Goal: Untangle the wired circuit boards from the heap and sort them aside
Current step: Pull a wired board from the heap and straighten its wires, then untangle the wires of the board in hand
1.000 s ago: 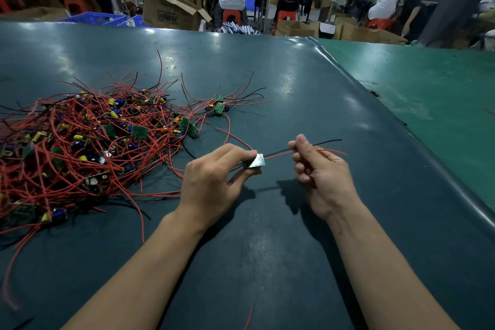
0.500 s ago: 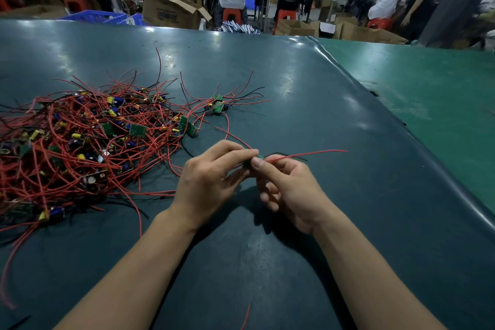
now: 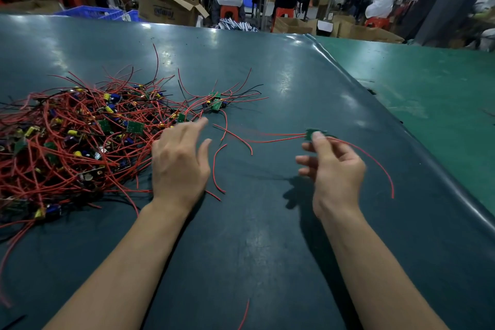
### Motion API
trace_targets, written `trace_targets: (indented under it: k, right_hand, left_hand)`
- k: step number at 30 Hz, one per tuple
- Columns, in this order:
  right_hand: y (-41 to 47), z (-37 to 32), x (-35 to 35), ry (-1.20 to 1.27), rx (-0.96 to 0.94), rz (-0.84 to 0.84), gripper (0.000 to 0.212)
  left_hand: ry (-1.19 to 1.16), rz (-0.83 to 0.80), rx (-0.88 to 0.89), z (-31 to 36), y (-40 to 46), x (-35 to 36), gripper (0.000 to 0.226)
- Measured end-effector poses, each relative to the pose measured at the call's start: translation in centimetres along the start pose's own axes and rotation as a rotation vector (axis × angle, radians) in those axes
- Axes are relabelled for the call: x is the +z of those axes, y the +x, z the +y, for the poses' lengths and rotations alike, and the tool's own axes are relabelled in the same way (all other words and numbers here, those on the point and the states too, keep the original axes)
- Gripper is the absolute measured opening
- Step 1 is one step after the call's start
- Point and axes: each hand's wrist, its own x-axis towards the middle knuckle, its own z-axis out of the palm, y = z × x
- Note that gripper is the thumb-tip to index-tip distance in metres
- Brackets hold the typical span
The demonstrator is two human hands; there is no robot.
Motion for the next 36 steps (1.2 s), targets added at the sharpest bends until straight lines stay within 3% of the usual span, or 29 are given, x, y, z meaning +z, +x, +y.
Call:
trace_targets:
  k: [4,8,11,14,15,21,26,28,32,34,36]
  right_hand:
    - [0.9,-0.4,-1.2,0.236,-0.012,0.267,0.009]
    - [1.2,-0.3,-1.8,0.458,0.232,0.380,0.011]
    - [1.5,-0.4,-2.2,0.490,0.275,0.425,0.016]
    - [1.4,-0.6,-2.1,0.447,0.321,0.379,0.001]
    - [1.4,-0.5,-2.1,0.413,0.336,0.351,0.005]
    - [1.1,0.3,-1.1,0.124,0.264,0.183,0.009]
    - [0.8,0.8,-0.5,-0.044,0.155,0.082,0.011]
    - [0.7,0.9,-0.4,-0.092,0.138,0.057,0.012]
    - [0.3,1.2,-0.1,-0.193,0.094,-0.028,0.012]
    - [0.1,1.3,-0.1,-0.238,0.070,-0.061,0.012]
    - [0.0,1.5,0.0,-0.261,0.056,-0.085,0.012]
  left_hand:
    - [0.081,-0.077,-0.117,-0.1,-0.2,0.3,0.040]
    - [0.142,-0.096,-0.178,0.0,-0.2,0.3,0.035]
    - [0.248,-0.081,-0.242,-0.2,-0.1,0.0,0.035]
    - [0.369,-0.044,-0.272,-0.4,0.2,-0.5,0.037]
    - [0.406,-0.048,-0.299,-0.7,0.4,-0.7,0.039]
    - [0.598,-0.289,-0.447,-2.2,0.6,-1.3,0.026]
    - [0.541,-0.250,-0.456,-2.5,0.9,-1.4,0.023]
    - [0.458,-0.231,-0.405,-2.6,1.1,-1.3,0.037]
    - [0.378,-0.448,-0.207,-2.8,1.4,-0.2,0.064]
    - [0.358,-0.426,-0.218,-2.9,1.2,0.2,0.059]
    - [0.313,-0.305,-0.247,-2.8,1.1,0.2,0.043]
